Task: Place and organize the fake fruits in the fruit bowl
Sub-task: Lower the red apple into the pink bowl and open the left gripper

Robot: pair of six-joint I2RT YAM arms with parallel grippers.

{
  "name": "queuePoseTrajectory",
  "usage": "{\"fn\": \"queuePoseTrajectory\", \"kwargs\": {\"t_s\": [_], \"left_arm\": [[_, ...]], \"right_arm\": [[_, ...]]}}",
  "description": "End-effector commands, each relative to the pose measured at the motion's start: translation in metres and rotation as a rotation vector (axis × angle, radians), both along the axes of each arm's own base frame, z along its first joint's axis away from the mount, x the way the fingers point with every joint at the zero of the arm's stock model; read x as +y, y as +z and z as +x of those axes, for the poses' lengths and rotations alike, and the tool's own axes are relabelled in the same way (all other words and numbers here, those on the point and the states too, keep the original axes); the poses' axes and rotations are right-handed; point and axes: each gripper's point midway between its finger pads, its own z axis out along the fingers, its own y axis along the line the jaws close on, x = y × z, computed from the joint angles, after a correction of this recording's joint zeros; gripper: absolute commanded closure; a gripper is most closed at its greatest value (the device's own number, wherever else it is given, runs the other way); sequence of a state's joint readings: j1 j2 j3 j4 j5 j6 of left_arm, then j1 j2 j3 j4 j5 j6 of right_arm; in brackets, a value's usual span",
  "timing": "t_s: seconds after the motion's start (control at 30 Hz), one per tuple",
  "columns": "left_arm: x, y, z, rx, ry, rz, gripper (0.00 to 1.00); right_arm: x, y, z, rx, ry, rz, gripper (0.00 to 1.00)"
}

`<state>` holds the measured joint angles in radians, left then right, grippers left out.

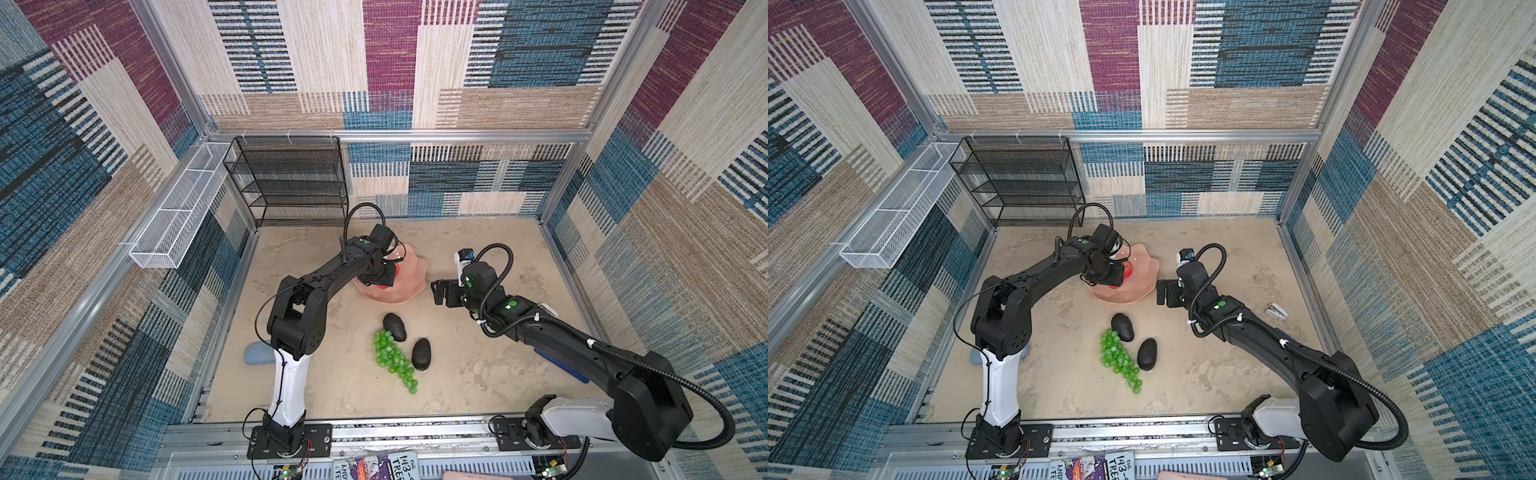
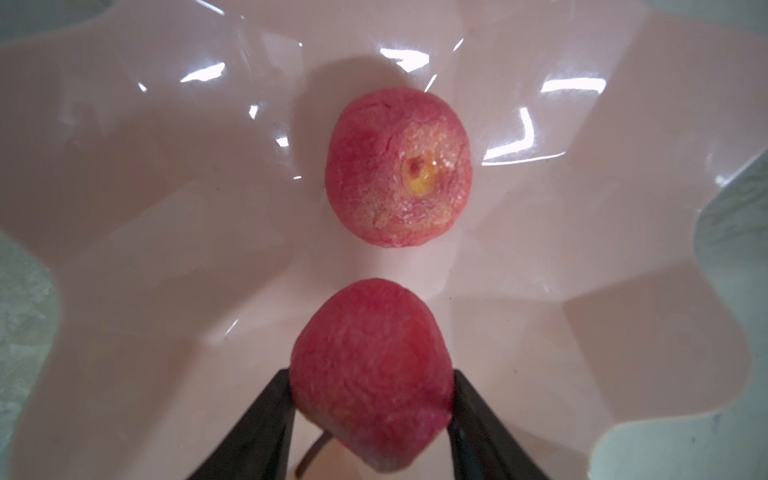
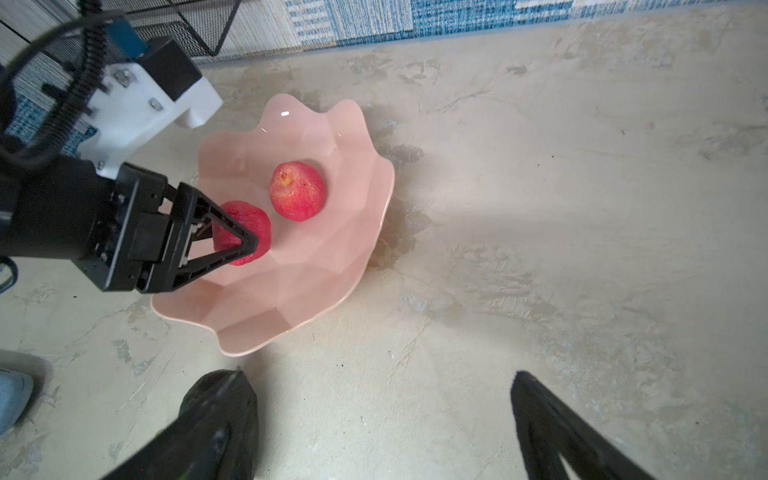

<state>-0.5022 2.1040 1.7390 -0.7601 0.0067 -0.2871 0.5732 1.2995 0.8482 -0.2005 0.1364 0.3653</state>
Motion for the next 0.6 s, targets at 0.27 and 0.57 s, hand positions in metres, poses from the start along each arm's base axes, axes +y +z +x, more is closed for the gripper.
{"fn": "queuePoseTrajectory", "kwargs": {"t_s": [0.27, 0.57], "left_arm": [[0.004, -0.005, -0.004, 0.042, 0.027, 0.016, 0.27], [0.013, 0.076, 0.003, -0.151, 0.062, -0.045, 0.23]], "right_arm": [[0.035, -0.025, -0.054, 0.162, 0.101, 0.051, 0.02], [0.066, -0.065, -0.123, 0.365, 0.167, 0.095, 0.05]]}}
